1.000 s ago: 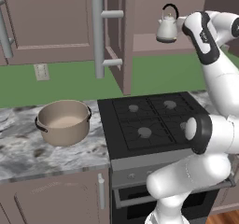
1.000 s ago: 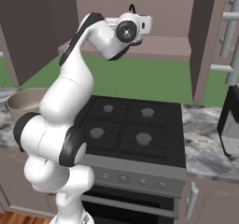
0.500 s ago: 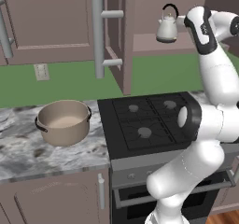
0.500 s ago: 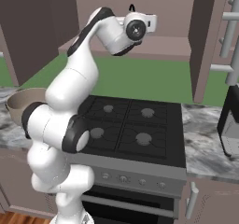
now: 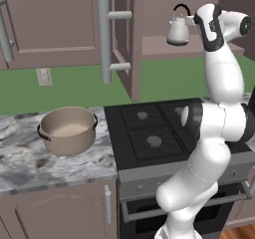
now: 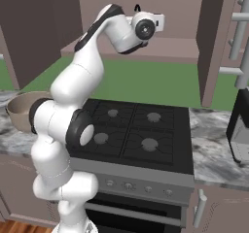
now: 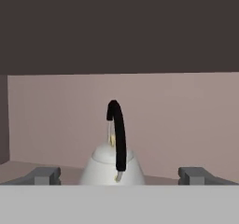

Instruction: Pick the kettle from the cabinet and place it on a stove burner. Then pick the pot from the counter and place it on another stove burner. Finally, turn both burners on.

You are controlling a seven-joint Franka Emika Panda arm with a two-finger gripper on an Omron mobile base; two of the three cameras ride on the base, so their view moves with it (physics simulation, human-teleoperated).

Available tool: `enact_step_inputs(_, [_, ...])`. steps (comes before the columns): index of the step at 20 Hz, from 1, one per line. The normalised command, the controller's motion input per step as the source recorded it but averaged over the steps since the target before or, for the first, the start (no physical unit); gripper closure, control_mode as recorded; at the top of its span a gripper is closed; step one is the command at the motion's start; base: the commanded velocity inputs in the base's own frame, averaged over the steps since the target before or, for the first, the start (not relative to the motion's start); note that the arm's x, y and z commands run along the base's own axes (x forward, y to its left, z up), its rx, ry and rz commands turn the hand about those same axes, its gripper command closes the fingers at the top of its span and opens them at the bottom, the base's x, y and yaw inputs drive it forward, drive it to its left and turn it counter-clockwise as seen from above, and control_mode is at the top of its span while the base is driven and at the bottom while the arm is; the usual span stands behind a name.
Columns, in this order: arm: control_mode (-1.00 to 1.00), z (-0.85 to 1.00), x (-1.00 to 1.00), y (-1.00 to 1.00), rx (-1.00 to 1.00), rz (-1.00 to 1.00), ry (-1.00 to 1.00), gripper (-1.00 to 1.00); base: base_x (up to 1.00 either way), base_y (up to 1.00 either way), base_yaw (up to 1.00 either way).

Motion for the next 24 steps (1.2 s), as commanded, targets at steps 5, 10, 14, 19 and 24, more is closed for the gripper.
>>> enact_step_inputs(5, [-1.00,0.00,0.26,0.00,0.00,0.00,0.00,-1.00,0.00,0.00,0.00])
enact_step_inputs(10, [-1.00,0.00,0.20,0.00,0.00,0.00,0.00,-1.00,0.00,0.00,0.00])
enact_step_inputs(14, [-1.00,0.00,0.18,0.00,0.00,0.00,0.00,-1.00,0.00,0.00,0.00])
enact_step_inputs(19, [-1.00,0.00,0.17,0.00,0.00,0.00,0.00,-1.00,0.00,0.00,0.00])
enact_step_inputs(24, [-1.00,0.00,0.14,0.03,0.00,0.00,0.00,-1.00,0.00,0.00,0.00])
